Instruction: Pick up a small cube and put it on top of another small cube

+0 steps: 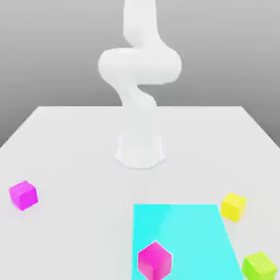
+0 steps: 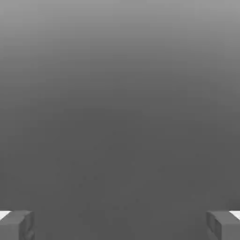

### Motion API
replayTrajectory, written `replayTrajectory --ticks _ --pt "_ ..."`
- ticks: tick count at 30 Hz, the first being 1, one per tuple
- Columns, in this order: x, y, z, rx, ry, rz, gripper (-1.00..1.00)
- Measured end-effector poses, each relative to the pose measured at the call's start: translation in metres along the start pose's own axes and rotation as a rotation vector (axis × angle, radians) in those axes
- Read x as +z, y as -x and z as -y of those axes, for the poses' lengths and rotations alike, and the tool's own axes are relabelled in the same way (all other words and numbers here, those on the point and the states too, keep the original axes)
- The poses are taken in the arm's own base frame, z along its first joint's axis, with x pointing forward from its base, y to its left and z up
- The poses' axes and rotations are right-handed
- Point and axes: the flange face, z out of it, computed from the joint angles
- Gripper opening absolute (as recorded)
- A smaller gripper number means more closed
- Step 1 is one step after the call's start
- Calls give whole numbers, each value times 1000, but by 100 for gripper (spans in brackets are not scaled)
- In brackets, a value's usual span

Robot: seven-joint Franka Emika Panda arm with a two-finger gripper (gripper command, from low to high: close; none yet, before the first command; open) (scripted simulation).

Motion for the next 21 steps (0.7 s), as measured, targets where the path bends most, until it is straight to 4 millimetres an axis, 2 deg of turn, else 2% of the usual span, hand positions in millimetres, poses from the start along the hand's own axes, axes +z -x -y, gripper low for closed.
replayTrajectory --ticks 5,10,16,21 --pt "79 11 15 -202 -26 171 0" --pt "155 38 29 -400 -52 316 0" --pt "240 88 41 -643 -80 469 0" --pt "303 144 46 -859 -102 580 0"
